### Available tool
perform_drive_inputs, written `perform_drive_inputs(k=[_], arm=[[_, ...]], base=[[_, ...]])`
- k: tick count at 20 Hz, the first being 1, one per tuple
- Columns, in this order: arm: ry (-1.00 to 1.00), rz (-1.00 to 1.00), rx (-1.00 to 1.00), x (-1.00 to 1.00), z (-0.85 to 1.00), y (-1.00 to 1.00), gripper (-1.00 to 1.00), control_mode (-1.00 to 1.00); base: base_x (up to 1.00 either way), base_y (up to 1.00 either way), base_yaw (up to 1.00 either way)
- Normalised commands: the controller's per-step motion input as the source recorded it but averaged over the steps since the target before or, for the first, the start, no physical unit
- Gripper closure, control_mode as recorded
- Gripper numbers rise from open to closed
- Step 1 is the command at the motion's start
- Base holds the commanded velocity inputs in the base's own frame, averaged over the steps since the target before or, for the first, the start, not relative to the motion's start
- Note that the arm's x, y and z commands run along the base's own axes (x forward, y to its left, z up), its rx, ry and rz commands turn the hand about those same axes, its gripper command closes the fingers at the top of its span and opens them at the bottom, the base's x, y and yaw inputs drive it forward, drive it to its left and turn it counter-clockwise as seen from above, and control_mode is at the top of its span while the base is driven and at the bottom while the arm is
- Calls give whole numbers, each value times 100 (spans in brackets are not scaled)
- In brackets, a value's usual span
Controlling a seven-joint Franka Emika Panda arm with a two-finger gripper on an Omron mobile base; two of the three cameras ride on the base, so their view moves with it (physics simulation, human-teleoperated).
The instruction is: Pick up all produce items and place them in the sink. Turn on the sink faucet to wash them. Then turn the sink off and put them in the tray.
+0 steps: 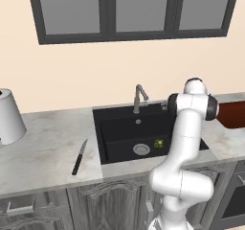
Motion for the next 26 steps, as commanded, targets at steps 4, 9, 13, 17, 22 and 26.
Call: perform_drive_inputs(k=[4, 9, 13, 17, 22, 26], arm=[[0, -20, -10, -56, 19, 0, -100, -100], [1, -17, -11, -54, 20, 0, -100, -100], [7, -17, -7, -42, 35, 0, -100, -100], [12, -18, -6, -39, 49, 0, -100, -100], [19, -20, -6, -27, 59, 0, -100, -100], [20, -20, -6, -31, 45, 2, -100, -100]], base=[[0, 0, 0], [0, 0, 0], [0, 0, 0], [0, 0, 0], [0, 0, 0], [0, 0, 0]])
